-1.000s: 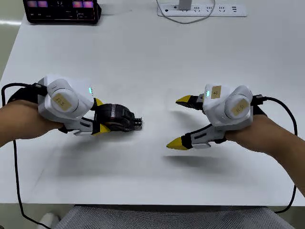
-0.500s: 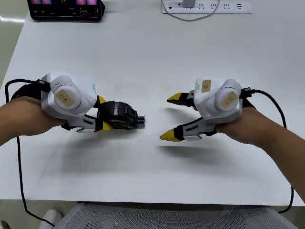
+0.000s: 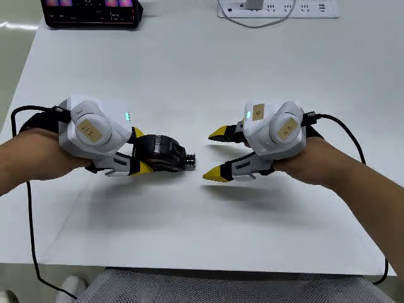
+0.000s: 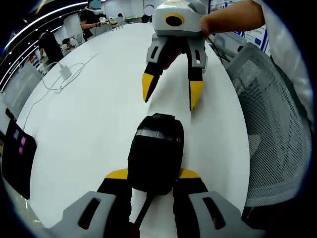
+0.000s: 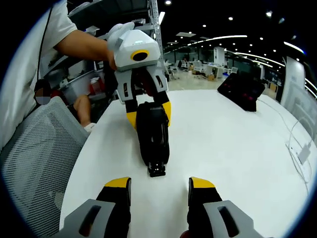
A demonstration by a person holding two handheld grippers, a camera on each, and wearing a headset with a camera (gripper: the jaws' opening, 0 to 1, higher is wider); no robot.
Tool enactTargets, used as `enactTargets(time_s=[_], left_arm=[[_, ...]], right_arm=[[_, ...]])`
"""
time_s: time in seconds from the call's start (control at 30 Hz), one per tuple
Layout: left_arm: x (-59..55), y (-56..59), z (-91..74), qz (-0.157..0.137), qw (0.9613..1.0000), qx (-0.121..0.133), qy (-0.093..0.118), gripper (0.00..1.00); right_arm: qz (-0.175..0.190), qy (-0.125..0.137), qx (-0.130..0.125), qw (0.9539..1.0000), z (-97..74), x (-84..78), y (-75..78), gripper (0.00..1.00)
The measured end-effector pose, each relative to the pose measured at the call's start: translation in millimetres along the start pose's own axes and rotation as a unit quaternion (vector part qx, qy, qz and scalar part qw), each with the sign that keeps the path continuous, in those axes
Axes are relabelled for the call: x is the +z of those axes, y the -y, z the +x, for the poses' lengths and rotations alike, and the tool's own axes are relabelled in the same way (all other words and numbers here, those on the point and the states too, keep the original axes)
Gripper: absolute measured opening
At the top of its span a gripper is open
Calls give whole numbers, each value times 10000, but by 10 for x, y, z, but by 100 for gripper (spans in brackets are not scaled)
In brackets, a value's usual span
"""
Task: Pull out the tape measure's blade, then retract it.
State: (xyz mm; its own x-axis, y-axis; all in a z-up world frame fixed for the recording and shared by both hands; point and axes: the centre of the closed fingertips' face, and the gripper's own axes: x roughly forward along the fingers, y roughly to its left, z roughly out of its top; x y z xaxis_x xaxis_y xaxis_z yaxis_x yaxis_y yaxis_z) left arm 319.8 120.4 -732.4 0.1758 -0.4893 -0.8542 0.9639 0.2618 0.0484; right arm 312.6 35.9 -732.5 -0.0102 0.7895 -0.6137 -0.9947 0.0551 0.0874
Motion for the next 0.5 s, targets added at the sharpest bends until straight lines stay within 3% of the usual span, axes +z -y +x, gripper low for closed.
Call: enactTargets(time_s=[0.5], left_arm=[[0, 1, 2, -14, 10000, -5, -10, 26]], right_arm=[[33, 109, 246, 9996, 192, 20, -9, 32]])
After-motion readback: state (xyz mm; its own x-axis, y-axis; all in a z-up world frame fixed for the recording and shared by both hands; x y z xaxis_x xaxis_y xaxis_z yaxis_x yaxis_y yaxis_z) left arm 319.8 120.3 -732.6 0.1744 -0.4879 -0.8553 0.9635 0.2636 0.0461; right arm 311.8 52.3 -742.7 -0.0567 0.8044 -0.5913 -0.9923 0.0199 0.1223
